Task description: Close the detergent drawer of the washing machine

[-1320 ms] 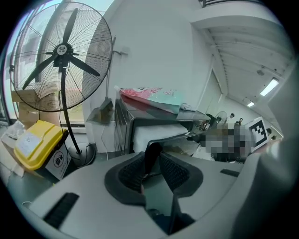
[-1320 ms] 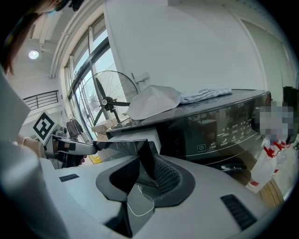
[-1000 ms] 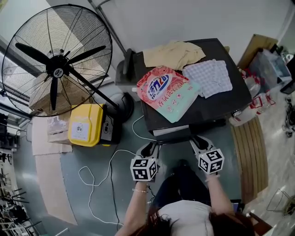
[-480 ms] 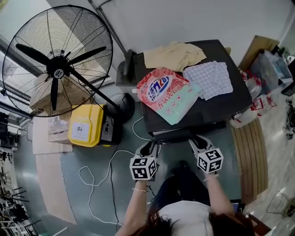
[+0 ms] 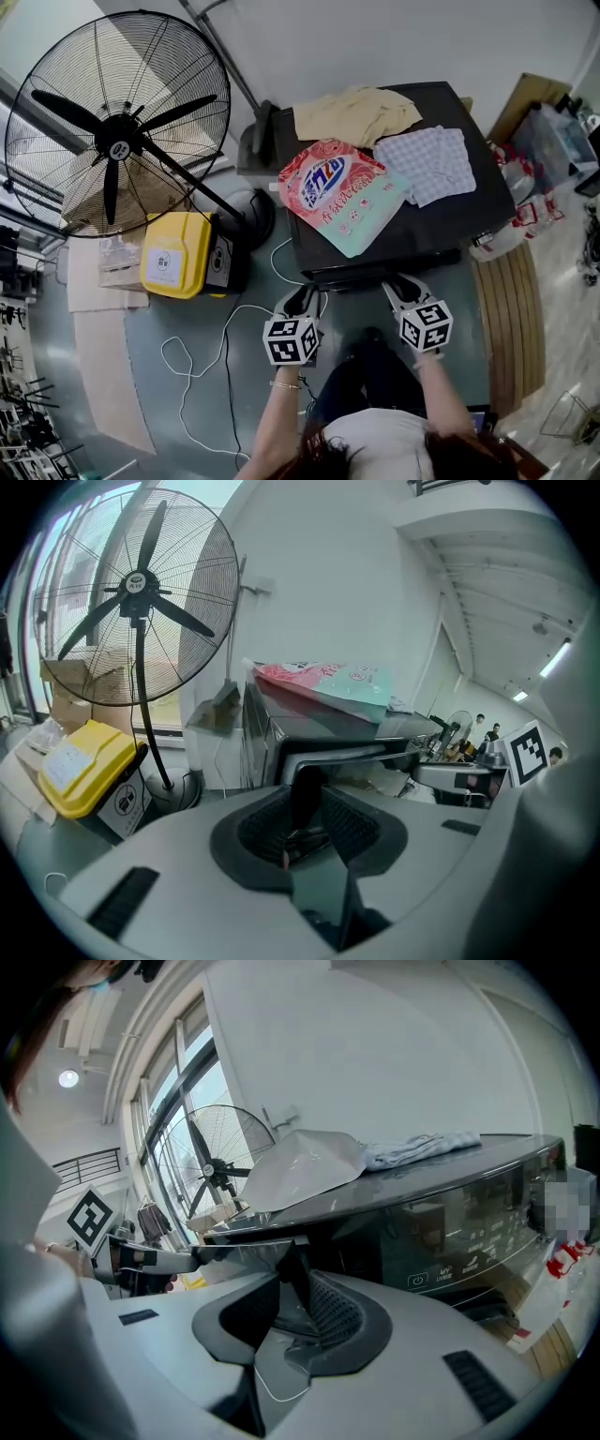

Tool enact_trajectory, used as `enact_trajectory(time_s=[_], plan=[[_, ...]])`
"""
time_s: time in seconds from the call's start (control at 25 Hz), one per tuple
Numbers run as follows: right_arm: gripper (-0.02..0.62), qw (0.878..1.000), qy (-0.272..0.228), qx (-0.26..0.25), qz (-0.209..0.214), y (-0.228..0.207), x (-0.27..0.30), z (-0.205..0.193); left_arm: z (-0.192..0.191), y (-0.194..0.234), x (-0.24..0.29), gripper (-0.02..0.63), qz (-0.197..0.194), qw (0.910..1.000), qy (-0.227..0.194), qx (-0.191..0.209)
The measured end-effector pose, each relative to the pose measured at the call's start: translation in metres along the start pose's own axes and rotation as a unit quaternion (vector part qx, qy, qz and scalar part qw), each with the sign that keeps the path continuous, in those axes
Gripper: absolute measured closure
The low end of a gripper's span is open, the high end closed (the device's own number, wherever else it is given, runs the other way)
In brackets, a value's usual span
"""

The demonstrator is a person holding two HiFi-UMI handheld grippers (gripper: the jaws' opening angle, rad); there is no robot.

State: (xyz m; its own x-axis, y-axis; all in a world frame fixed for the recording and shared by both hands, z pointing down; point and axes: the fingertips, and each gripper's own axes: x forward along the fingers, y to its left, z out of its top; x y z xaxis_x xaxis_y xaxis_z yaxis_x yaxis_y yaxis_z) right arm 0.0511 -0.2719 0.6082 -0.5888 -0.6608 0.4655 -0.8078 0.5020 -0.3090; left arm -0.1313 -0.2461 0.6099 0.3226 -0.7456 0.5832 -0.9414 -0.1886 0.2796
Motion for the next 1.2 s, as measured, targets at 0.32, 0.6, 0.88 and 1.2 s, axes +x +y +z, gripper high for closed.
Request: enact_trajectory(time_s=[0.32,0.6,0.88,1.2], plan=[[0.477,1.0,-0.003,0.003,-0.004,-0.002,0.006,0.006,0.005,0.004,0.005,0.497,0.016,0.9998,-0.004,-0.006],[0.477,1.0,0.0,0.005,-0.008,-0.003,0.008,0.007,0.008,0.005,0.007,0.497,0.022,0.9997,-0.004,-0.005],[0.477,1.0,0.0,0.009,-0.016,-0.004,0.011,0.008,0.008,0.006,0.009,0.497,0.026,0.9997,-0.001,-0.002],[0.476,0.999,0.0,0.012,-0.03,-0.005,0.013,0.008,0.009,0.007,0.011,0.497,0.031,0.9995,-0.001,-0.003]])
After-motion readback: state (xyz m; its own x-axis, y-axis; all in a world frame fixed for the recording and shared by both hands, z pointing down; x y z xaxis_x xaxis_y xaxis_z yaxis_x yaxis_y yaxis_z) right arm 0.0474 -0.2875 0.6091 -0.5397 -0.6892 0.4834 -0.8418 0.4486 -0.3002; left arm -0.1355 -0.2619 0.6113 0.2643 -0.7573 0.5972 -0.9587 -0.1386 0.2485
